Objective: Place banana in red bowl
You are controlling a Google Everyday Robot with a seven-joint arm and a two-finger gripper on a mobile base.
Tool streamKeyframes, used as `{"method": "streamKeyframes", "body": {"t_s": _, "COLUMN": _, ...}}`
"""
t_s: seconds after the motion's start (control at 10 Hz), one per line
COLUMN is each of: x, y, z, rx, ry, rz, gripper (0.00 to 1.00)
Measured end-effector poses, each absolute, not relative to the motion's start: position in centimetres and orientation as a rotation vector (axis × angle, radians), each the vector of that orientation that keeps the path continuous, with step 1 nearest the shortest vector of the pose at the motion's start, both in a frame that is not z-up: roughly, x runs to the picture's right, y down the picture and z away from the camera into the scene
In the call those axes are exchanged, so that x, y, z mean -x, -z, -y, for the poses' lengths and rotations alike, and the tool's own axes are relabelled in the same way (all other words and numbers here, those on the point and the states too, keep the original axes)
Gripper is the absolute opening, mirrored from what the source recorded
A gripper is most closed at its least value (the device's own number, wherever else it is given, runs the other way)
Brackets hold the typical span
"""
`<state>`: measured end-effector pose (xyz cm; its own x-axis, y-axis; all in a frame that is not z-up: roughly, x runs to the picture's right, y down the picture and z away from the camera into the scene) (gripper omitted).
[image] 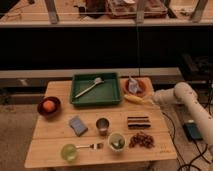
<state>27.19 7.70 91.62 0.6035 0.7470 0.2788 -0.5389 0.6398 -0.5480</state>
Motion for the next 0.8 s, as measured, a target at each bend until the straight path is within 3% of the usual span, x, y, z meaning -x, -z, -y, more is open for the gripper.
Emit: {"method": "streamKeyframes", "body": {"t_s": 0.8, "x": -35.4, "y": -89.3, "z": -6.6, "rx": 0.306, "ry": -0.839, "rz": 0.370, "gripper": 0.00}}
